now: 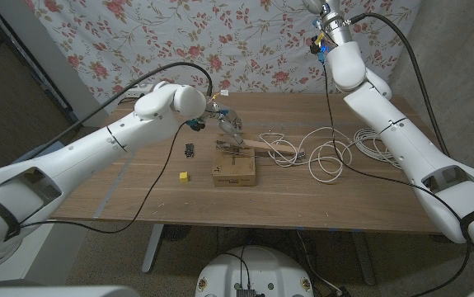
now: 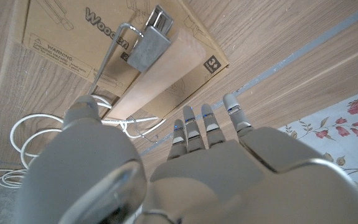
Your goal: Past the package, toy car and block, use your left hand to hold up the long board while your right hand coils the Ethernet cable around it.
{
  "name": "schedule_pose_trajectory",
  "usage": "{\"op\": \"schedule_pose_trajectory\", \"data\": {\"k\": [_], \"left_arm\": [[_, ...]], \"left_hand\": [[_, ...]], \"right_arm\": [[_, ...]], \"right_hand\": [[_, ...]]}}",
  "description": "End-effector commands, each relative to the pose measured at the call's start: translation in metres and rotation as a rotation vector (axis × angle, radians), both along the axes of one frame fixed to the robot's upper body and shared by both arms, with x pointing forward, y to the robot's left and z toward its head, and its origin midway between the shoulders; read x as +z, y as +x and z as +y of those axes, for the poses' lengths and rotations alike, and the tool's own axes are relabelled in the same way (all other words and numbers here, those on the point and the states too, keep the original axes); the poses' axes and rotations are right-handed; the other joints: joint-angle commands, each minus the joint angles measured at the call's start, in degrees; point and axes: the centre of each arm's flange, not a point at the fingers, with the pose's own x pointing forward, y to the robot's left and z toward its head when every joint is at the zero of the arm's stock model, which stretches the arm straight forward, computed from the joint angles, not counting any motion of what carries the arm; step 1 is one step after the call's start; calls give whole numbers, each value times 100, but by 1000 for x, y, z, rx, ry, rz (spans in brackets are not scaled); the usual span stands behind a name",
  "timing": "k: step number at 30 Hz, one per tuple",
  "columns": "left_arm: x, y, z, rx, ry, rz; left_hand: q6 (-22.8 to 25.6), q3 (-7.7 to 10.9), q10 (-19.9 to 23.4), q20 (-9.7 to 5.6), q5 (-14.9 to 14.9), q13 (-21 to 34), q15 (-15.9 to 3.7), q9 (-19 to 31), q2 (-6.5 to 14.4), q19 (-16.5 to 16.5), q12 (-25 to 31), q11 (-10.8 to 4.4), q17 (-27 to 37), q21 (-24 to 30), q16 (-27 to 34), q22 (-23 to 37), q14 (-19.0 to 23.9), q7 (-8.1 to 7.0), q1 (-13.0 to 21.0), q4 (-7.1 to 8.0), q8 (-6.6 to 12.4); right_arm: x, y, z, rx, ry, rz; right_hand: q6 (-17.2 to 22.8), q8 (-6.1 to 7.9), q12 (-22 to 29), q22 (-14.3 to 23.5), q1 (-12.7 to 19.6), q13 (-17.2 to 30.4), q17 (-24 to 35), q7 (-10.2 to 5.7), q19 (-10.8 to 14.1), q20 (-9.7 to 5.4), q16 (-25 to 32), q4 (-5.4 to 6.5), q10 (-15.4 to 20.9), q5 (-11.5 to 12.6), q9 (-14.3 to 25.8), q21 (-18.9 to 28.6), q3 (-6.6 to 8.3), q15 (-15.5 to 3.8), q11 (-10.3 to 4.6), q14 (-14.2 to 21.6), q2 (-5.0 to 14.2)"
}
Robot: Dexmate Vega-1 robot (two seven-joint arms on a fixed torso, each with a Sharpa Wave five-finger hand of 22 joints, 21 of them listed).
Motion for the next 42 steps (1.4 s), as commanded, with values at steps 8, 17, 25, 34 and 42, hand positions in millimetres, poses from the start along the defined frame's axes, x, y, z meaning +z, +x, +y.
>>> {"op": "schedule_pose_trajectory", "data": {"k": [8, 17, 25, 34, 42], "left_arm": [[-4, -32, 52, -235, -486, -370], [-11, -35, 70, -421, -782, -499], [-26, -16, 79, -572, -1116, -538], [-31, -4, 90, -693, -1324, -494], [-44, 14, 103, -726, -1499, -465]], "left_hand": [[-1510, -461, -1573, 12, -225, -239, 209, -19, 542, -1579, -928, 122, 19, -793, -549, 66, -1325, -421, -548, 484, -178], [-1322, -539, -1553, 6, -294, -330, -24, -43, 718, -1520, -991, -9, -23, -855, -599, 73, -1371, -726, -692, 547, -80], [-1129, -616, -1466, -6, -370, -447, -196, -67, 896, -1394, -1044, -164, -96, -895, -675, 69, -1424, -839, -861, 581, -51], [-883, -675, -1169, -18, -429, -540, -269, -82, 956, -1085, -1000, -208, -157, -852, -651, 57, -1199, -891, -914, 544, -24], [-797, -702, -1149, -10, -454, -597, -366, -90, 1014, -981, -1045, -271, -183, -864, -729, 44, -1291, -908, -948, 539, -42]], "right_arm": [[-21, 14, 1, 66, -8, 116], [-44, 33, -1, 176, -11, 258], [-65, 49, -1, 240, -22, 380], [-98, 69, -15, 313, 58, 513], [-136, 81, -21, 430, 170, 564]], "right_hand": [[161, 5, -50, 14, -57, 3, -8, -7, 151, 107, 29, 52, -11, -17, 11, -18, 26, 23, -24, 89, 147], [138, -40, -91, 17, -153, 5, -6, 97, 184, 183, 57, 120, -63, -38, 13, -53, 35, 93, 42, 161, 254], [105, -72, -101, 21, -239, 7, -5, 183, 205, 222, 88, 166, -57, -66, 15, -79, 25, 153, 140, 245, 303], [-25, -141, -219, 26, -410, -6, -57, 422, 211, 187, -10, 209, -304, -157, 19, -177, -14, 443, 610, 122, 338], [124, -90, -198, 29, -463, -20, -109, 585, 87, 168, -99, 209, -258, -199, 20, -284, -17, 433, 568, -7, 360]]}}
